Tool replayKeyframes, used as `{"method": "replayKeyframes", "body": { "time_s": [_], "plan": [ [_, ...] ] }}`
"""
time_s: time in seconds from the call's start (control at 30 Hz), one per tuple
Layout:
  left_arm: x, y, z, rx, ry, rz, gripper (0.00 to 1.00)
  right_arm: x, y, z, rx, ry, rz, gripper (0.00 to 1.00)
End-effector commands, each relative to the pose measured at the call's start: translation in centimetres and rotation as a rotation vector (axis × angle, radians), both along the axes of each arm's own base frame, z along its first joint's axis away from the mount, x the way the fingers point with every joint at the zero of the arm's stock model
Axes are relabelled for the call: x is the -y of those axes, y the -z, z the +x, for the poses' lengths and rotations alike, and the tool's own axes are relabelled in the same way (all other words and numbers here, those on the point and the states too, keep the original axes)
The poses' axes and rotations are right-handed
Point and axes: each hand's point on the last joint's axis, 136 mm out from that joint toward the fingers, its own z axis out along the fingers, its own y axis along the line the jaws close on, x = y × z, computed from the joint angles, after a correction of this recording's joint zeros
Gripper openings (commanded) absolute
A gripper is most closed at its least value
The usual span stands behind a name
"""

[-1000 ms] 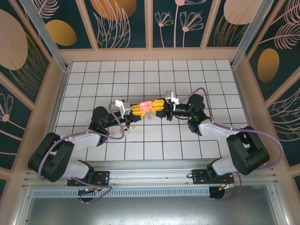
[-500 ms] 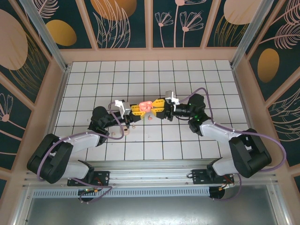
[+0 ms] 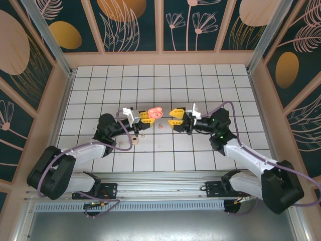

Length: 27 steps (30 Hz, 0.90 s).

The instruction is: Insert the wireless bluetooth earbuds into the charging case

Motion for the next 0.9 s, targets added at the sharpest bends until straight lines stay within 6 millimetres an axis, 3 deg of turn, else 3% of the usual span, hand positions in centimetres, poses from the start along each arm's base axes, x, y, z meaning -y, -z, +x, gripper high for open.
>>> {"method": "replayKeyframes", "body": {
  "time_s": [0.0, 0.47, 0.87],
  "plan": [
    [0.2, -0.4, -0.2, 0.037, 0.009, 0.007, 0.1, 0.5, 0.4, 0.4, 0.031, 0.057, -0.029, 0.38],
    [0.6, -0.2, -0.5, 0.043, 0.047, 0.022, 0.1, -1.7, -0.6, 1.5, 0.139, -0.031, -0.109, 0.38],
    [0.6, -0.4, -0.5, 0.045, 0.05, 0.019, 0.1, -3.4, 0.2, 2.6, 0.125, -0.091, -0.121, 0.33]
  ]
}}
